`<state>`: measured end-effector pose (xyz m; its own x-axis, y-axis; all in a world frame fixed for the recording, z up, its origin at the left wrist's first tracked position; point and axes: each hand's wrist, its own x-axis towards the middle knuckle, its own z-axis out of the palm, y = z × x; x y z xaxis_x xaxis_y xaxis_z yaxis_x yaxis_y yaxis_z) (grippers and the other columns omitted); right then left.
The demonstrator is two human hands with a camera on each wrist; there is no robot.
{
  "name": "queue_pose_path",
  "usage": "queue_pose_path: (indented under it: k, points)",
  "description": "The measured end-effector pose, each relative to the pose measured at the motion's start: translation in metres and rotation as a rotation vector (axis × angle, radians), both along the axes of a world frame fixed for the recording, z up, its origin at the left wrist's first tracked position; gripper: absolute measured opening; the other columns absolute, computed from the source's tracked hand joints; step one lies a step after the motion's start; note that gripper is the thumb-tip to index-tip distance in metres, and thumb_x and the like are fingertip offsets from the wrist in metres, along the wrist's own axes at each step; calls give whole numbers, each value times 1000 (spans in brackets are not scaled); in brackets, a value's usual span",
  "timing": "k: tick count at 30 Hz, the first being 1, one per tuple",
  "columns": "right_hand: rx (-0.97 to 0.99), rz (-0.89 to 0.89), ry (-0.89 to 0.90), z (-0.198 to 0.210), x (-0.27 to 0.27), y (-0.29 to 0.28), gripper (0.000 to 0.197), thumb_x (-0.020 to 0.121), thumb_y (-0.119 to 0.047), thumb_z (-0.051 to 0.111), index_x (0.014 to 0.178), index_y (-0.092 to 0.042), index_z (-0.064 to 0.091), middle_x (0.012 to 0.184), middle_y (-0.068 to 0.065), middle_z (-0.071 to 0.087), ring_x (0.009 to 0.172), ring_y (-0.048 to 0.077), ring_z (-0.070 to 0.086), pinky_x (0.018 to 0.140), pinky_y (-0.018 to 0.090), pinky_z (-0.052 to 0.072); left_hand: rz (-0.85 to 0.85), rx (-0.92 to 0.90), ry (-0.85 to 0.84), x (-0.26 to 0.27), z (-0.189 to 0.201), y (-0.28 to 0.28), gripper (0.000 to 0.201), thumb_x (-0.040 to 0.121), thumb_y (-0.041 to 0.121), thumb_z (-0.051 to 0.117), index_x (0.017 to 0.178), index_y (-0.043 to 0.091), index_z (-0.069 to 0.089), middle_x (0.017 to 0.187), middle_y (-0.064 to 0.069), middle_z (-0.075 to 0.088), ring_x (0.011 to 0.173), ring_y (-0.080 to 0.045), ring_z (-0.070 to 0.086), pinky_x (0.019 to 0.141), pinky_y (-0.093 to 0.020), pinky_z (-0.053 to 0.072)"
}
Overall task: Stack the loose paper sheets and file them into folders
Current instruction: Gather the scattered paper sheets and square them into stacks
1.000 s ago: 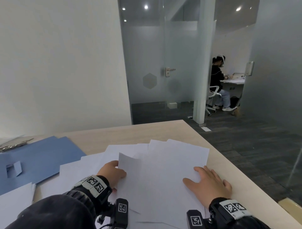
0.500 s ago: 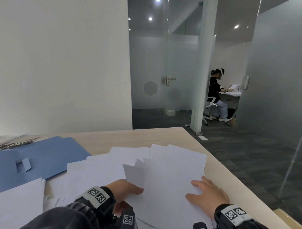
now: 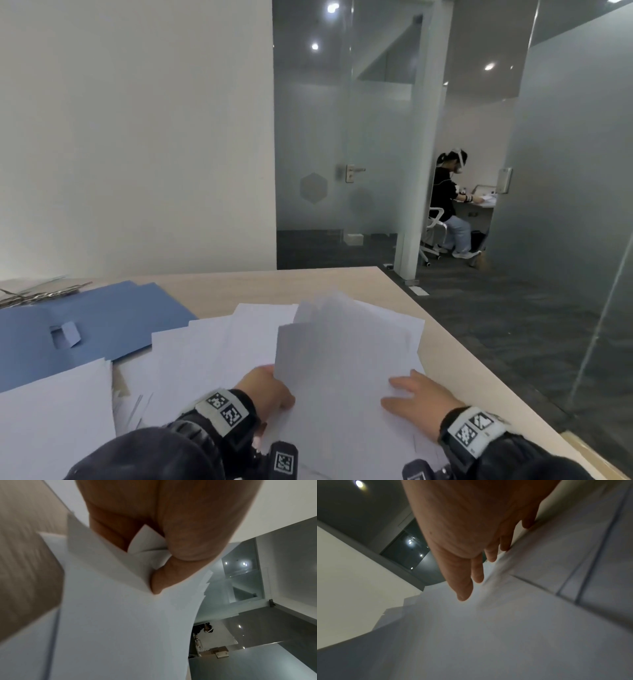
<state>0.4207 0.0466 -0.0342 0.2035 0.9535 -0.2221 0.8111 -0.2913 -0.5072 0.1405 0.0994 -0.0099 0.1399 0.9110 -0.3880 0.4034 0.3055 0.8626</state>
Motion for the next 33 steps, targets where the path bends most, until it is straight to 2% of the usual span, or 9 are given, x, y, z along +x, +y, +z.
queue_pose_path:
  k: [4,11,14,16,18,21,25,28,33]
  points:
    - [112,-66,134,12,-5,-4,73,88,-48,68,152,-27,37,159,0,36,140,20,42,114,31,34,21,84,-4,-5,11,-5,30,77,-5,61,101,10,71,99,-19,75,93,-42,72,85,-60,59]
    - [313,-263,456,23,-1,-3,94,84,-37,78,158,-25,19,145,-2,46,133,22,46,98,31,38,81,145,-98,-14,27,-12,25,88,-6,60,107,9,69,101,-19,75,95,-42,71,90,-59,57]
    - [396,-364,610,24,1,-3,101,76,-42,85,155,-19,26,131,-4,51,118,21,54,99,33,42,123,116,-220,-20,27,-17,25,93,-10,56,104,9,68,99,-18,75,94,-41,71,84,-53,58]
    - [377,-396,737,23,2,-2,108,55,-57,93,143,-15,46,124,3,68,108,28,68,98,46,52,149,96,-306,-23,27,-21,25,95,-9,54,106,10,66,100,-16,75,92,-39,71,80,-48,58]
    - [349,-369,887,25,-1,-6,75,66,-46,90,125,-10,60,106,12,76,94,35,74,92,53,56,182,89,-378,-27,24,-25,20,98,-5,54,108,9,65,100,-15,74,90,-36,70,76,-45,57]
    - [239,-317,981,28,-8,-14,36,86,-20,78,117,-6,67,102,16,77,95,37,73,94,56,54,259,98,-456,-30,17,-30,10,103,9,54,105,10,64,96,-12,74,84,-32,70,71,-42,57]
    - [152,-329,1137,23,-17,-18,30,91,-18,71,116,-3,66,106,19,74,91,38,73,73,43,59,336,91,-531,-39,10,-37,14,106,27,52,106,17,63,101,-9,73,89,-32,70,75,-45,59]
    - [170,-395,1157,19,-23,-20,9,96,-19,64,91,-12,62,88,12,66,58,28,64,52,30,49,357,74,-570,-44,7,-39,9,106,23,52,103,19,60,99,-7,71,87,-30,69,74,-45,58]
    - [181,-488,1093,10,-30,-13,18,94,-20,65,80,-13,59,91,17,54,78,31,55,72,41,49,333,68,-501,-49,-5,-43,16,103,9,53,117,11,61,105,-12,73,93,-34,71,80,-48,58]
